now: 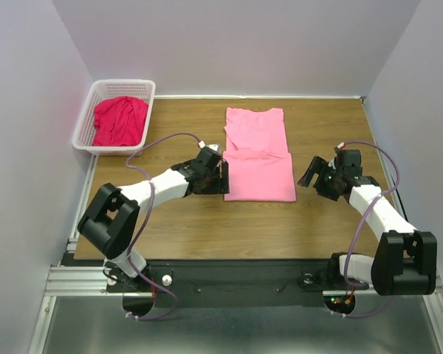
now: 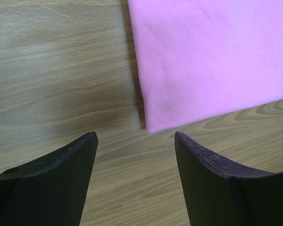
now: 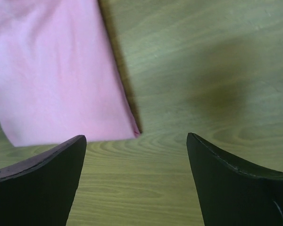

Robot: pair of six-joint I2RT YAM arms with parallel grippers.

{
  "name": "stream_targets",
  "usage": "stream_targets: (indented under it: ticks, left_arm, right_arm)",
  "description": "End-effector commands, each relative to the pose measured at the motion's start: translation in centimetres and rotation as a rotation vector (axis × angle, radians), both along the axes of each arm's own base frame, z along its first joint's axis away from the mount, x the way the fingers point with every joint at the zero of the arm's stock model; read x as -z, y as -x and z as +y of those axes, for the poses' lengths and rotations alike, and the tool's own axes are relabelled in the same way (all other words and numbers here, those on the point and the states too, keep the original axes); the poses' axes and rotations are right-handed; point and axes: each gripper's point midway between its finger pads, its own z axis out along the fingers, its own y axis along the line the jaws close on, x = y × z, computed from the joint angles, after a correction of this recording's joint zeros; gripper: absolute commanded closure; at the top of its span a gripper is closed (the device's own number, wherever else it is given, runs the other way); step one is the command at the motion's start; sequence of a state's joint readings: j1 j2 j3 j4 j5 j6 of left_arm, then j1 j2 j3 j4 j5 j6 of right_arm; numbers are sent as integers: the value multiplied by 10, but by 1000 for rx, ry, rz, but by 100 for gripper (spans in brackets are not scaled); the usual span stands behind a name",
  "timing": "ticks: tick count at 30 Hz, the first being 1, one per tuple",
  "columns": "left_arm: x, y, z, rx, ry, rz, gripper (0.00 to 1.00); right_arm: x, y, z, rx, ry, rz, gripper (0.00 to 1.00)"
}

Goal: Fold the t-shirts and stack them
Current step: Fold the tshirt

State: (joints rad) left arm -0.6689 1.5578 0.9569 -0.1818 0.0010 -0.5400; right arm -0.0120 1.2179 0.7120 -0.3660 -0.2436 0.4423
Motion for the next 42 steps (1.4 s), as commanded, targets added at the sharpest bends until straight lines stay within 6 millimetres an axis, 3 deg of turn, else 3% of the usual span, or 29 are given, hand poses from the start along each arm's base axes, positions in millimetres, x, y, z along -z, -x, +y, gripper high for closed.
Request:
stream_targets:
  ticks: [1,13,25,30,37,40,42]
  left_arm:
    - [4,-5,-4,-23,-73,2,22]
    - [28,-3,-23,4,-149,62,44]
    - [53,5,-25,-7,-237,106,44]
    - [67,18,-18,-4,-260,153,53]
    - [88,36,-7,14,-295,217,65]
    - [91,41,-4,22,-302,228,80]
    - [91,42,-3,28,-304,229,86]
  right_arm:
    - [-2,15,-13,39,71,67,6]
    - [-3,21,-15,14,97,64,5]
    - [-1,24,-13,-23,96,67,4]
    - [-2,24,-8,-36,84,70,4]
    - [11,21,22,-68,160,126,5]
    - [16,19,42,-101,186,146,8]
    - [20,13,43,-81,209,158,10]
